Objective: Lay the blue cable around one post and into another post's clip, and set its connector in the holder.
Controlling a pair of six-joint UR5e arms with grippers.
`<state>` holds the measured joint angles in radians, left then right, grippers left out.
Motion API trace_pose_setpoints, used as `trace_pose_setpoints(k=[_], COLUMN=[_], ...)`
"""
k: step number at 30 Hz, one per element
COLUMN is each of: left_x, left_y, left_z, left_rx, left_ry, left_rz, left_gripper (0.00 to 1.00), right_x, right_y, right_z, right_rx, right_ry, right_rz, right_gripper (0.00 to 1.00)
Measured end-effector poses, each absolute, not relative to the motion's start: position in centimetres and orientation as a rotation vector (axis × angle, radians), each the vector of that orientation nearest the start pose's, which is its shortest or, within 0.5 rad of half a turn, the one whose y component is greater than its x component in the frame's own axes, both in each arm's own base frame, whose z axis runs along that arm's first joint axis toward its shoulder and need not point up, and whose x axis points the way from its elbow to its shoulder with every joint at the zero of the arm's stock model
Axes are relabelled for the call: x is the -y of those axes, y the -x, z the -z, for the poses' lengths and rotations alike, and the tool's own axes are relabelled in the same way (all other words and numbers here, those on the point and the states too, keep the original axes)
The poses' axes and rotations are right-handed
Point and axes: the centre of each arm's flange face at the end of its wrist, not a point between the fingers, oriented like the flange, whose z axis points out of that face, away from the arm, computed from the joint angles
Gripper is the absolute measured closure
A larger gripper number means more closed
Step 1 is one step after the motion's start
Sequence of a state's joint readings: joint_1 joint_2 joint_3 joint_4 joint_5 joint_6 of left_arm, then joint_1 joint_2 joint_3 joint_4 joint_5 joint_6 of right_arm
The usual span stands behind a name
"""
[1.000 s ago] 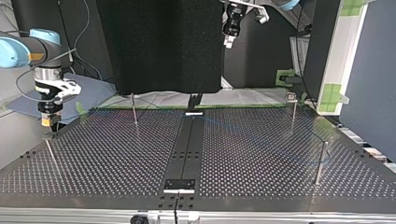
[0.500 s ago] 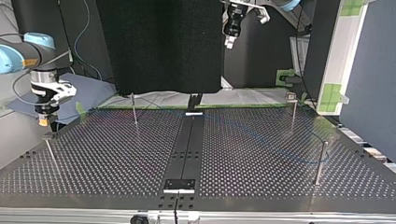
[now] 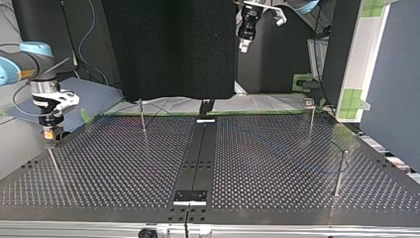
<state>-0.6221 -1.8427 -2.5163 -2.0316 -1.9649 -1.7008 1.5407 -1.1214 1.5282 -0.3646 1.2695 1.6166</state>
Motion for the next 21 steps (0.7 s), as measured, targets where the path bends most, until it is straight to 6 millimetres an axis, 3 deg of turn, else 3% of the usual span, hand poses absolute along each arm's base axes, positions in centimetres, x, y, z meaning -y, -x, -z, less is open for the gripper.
trace_pose_setpoints(k=[8,21], left_x=[26.9,26.8], left_y=[-21.3,-21.3], left_z=[-9.4,-9.4], left_rx=[-1.679,-1.689], left_ry=[-0.113,-0.116], left_rz=[0.227,0.221], left_gripper=[0.02,0.02], right_x=[64.7,65.1], right_y=[-13.9,-12.1], right_z=[-29.7,-29.7], right_rx=[1.114,1.11], right_ry=[-1.43,-1.453], right_rz=[-1.448,-1.489], right_gripper=[1.0,1.0])
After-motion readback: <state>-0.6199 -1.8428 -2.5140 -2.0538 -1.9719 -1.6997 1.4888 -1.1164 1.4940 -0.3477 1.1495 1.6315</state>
